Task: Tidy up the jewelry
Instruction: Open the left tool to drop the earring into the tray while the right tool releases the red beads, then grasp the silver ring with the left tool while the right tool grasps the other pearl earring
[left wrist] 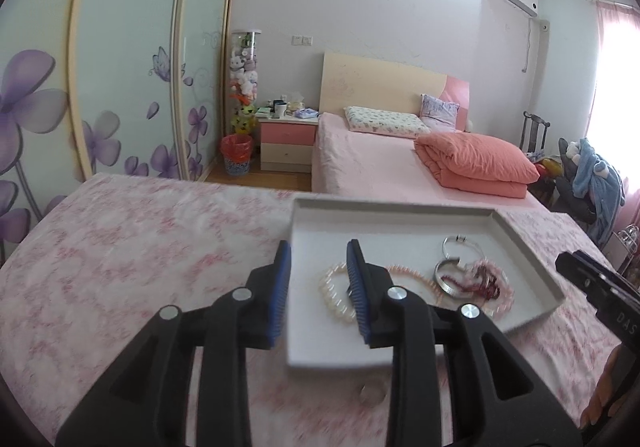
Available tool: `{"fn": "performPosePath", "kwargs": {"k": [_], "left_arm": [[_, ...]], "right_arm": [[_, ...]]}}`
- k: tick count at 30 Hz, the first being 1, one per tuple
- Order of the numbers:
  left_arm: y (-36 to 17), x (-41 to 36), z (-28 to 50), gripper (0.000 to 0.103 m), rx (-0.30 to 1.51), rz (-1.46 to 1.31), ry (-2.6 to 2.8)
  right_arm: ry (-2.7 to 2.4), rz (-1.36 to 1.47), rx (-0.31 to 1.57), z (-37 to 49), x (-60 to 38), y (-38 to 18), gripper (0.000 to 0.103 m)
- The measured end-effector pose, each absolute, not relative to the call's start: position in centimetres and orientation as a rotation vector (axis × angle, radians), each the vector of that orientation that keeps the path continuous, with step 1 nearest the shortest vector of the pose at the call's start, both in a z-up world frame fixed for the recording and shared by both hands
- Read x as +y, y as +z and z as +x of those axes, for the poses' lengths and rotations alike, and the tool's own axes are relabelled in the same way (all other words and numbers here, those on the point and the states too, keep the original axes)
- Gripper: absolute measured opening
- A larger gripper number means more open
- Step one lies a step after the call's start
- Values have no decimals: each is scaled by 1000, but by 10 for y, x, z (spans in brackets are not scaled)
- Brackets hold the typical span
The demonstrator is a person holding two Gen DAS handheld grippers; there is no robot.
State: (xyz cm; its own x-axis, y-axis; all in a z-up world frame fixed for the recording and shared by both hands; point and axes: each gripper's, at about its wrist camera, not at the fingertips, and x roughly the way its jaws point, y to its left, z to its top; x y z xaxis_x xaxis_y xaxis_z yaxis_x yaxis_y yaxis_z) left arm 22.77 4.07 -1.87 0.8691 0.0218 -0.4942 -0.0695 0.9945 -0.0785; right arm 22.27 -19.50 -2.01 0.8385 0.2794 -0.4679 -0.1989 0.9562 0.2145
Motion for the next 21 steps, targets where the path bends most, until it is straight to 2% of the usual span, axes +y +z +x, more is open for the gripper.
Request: {"fn": "performPosePath", "kwargs": {"k": [2, 7, 21], "left_arm": [[-22, 47, 218, 35, 529, -92, 54], [-32, 66, 198, 40, 573, -109, 74], [-32, 109, 176, 45, 571, -172, 119]], "right_arm": [[282, 147, 574, 216, -189, -29, 53], [350, 95, 737, 212, -161, -57, 39], [195, 33, 891, 231, -111, -83, 36]]}}
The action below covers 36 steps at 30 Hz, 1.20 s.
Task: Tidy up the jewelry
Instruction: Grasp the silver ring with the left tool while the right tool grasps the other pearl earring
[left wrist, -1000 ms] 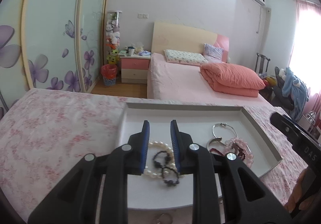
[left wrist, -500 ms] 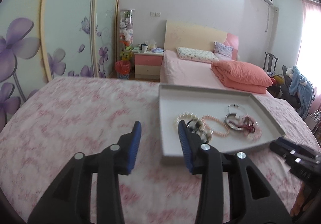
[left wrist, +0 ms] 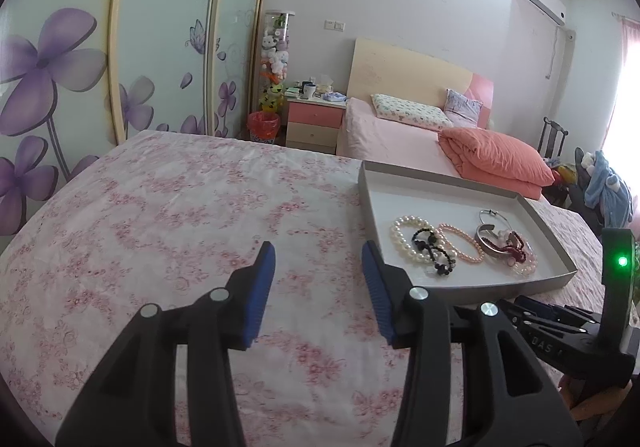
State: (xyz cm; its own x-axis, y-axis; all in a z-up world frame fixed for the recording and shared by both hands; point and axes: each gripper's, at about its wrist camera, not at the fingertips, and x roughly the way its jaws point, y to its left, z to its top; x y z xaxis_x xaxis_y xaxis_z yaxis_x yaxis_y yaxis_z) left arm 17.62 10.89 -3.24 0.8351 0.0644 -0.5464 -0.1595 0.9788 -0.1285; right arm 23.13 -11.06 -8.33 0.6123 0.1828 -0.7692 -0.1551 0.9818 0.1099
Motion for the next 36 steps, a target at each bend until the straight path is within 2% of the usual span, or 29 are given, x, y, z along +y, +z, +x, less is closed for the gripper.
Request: {"fn": "performPosePath", "kwargs": {"k": [5, 7, 13, 25, 36], "left_arm": [[-34, 113, 176, 45, 577, -182, 125], [-35, 112, 176, 45, 579, -184, 124], [-37, 100, 175, 45, 596, -173, 95], [-64, 23, 187, 55, 764, -100, -73], [-93, -24, 225, 52, 889, -8, -3]], "right_arm": [[116, 9, 889, 230, -102, -84, 25], [97, 9, 888, 230, -104, -84, 17], [110, 8, 890, 224, -122, -84, 16], [38, -22, 891, 225, -214, -83, 17], [104, -4, 894, 229, -217, -85, 17]]}}
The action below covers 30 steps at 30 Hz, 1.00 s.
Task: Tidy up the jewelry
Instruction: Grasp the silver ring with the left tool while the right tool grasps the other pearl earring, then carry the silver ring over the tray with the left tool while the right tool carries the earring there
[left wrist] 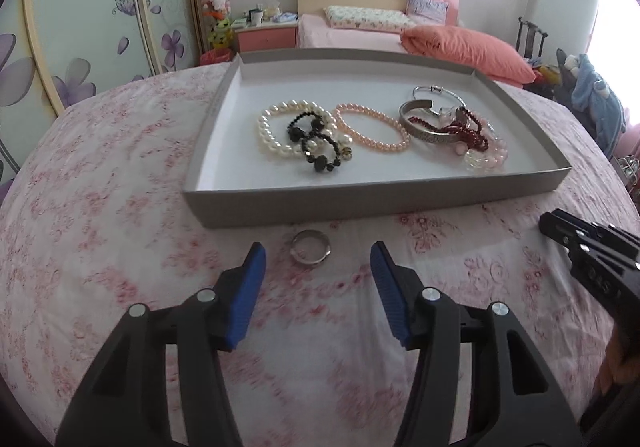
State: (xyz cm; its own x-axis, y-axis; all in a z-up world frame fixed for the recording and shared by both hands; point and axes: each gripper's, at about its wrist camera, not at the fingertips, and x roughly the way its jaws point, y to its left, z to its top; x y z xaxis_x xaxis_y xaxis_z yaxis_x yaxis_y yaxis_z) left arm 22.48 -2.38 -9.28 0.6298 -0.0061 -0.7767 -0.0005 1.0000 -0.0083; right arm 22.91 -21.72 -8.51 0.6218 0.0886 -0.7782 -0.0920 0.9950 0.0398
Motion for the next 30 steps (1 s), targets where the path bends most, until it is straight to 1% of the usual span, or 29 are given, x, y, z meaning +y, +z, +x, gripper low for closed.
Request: {"fn": "performPosePath", "kwargs": {"k": [3, 7, 16, 30], "left_arm": [[-95, -29, 232, 47, 902, 1, 15], [-94, -31, 235, 22, 898, 6, 31], [-92, -20, 220, 22, 900, 5, 20], [-92, -16, 220, 22, 902, 11, 21]], "right_arm": [[114, -4, 894, 228, -215, -86, 17], [128, -12, 893, 228, -213, -87, 17], [170, -55, 891, 226, -202, -87, 17], [170, -60, 892, 227, -199, -87, 17]]}}
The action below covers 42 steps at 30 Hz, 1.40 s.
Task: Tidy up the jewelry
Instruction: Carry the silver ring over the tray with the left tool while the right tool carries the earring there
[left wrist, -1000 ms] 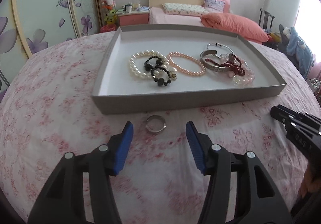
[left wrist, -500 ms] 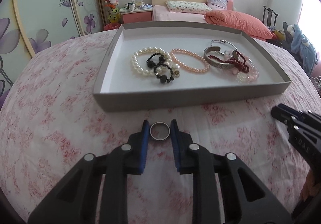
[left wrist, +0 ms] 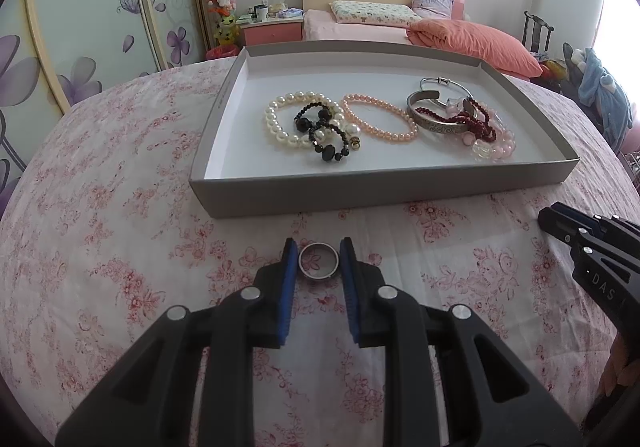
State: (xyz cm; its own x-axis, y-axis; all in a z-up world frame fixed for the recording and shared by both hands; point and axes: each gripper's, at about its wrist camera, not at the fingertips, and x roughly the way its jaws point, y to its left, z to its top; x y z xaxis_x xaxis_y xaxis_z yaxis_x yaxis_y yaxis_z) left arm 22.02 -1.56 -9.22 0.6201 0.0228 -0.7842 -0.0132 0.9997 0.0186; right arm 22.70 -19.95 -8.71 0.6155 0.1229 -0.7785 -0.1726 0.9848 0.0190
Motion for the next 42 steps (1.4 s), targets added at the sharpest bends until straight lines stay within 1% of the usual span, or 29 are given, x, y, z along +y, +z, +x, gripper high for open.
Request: {"fn": "performPosePath", "kwargs": {"k": [12, 19, 21, 24, 28, 31, 35, 42], "left_arm": [[-92, -14, 221, 22, 902, 5, 16], [-90, -7, 212, 22, 882, -59, -16], [-84, -3, 202, 22, 842, -67, -20], [-69, -3, 185, 22, 755, -83, -39], [-48, -12, 161, 22, 614, -53, -38], [-36, -20, 149, 22, 530, -24, -24], [-24, -28, 143, 22, 459, 6, -14], [-10, -31, 145, 22, 401, -5, -5]], "right_arm": [[175, -44, 894, 228, -200, -88, 17], [224, 100, 891, 216, -213, -84, 17], [227, 97, 848, 208, -211, -76, 17], [228, 78, 732, 190, -205, -56, 17], [223, 8, 519, 161, -192, -29, 17], [207, -41, 395, 146, -183, -17, 17], [198, -56, 308, 137, -179, -7, 17], [186, -39, 264, 143, -182, 3, 17]]}}
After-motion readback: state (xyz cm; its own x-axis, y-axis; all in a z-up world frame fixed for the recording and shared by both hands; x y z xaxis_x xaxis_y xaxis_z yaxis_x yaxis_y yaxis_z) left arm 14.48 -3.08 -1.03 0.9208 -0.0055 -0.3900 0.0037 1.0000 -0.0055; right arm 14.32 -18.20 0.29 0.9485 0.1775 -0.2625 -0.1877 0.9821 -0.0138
